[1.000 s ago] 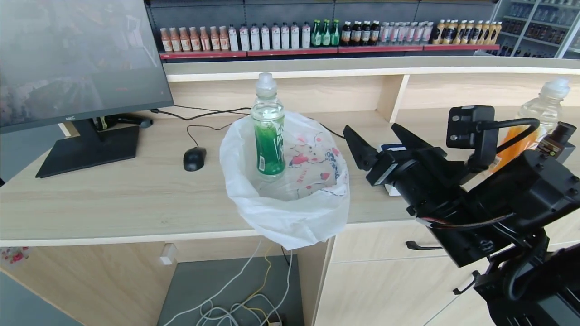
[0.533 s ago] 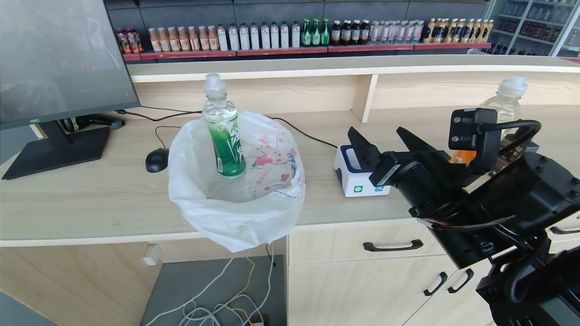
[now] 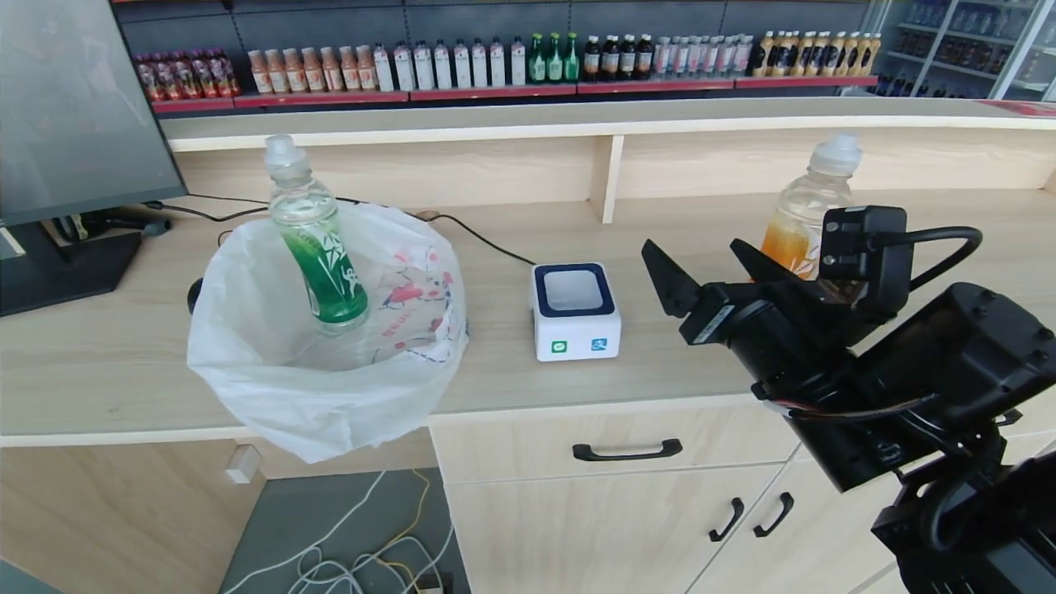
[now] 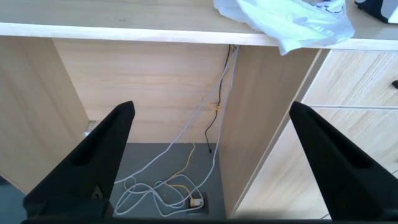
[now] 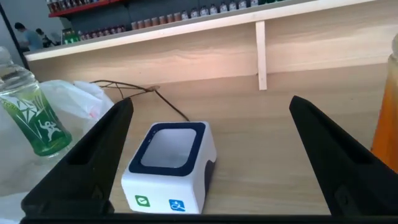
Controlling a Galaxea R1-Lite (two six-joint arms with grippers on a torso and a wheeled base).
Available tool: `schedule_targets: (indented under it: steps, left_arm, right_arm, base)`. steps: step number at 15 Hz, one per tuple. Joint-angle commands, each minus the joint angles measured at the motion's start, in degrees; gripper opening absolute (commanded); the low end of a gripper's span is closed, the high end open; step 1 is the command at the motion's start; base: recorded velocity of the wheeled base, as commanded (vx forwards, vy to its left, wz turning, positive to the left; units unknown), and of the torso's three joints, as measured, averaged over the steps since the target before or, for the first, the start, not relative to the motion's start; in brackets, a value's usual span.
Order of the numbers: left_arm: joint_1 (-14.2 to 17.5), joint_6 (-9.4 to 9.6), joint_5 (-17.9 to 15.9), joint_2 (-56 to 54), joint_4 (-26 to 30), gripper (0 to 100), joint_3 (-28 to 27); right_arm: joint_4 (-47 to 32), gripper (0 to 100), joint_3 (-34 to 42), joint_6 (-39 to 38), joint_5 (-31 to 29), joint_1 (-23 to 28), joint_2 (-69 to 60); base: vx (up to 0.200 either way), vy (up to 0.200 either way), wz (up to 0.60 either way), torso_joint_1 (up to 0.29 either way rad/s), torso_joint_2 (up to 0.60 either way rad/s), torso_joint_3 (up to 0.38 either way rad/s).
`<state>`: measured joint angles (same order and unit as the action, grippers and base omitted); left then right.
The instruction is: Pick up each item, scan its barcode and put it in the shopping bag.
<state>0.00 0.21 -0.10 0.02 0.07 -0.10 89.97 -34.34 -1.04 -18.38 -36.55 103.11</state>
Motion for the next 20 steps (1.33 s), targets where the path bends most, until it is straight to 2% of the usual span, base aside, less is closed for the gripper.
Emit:
schedule_targets:
  steps: [1,5,12,16,17,20]
  left_arm:
    - [0.00,0.06,0.01,-0.02,0.01,100,0.01]
    - [0.00,-0.03,0.01,-0.02,-0.07,100,0.01]
    - [0.00,0.06,0.01,-0.02,-0.07,100,0.01]
    - [0.00,0.06,0.01,-0.02,-0.07,100,0.01]
    - [0.00,0.06,0.01,-0.02,-0.07,100,0.01]
    - [0.00,0.06,0.01,-0.02,-0.07,100,0.01]
  right_arm:
    - [0.03,100,0.15,-0.02,0.01,-0.02,0.08]
    - [0.03,100,0.15,-0.02,0.01,-0.02,0.08]
    - [0.03,100,0.50,-0.02,0.01,-0.02,-0.01]
    - [0.03,100,5.34,1.65,0.63,1.13,-0.89]
    - [0.03,100,5.86,2.18,2.39,3.15,-1.68]
    - [0.03,100,5.69,4.29,12.76,8.33,-1.33]
  base:
    - [0.000,-0.200,0.00,-0.002,0.01,0.002]
    - [0.000,-0.200,0.00,0.004,0.00,0.004]
    - [0.000,0.000,0.00,0.000,0.00,0.000]
    - [0.000,0.000,0.00,0.000,0.00,0.000]
    - [0.000,0.000,0.00,0.000,0.00,0.000]
    - [0.000,0.000,0.00,0.000,0.00,0.000]
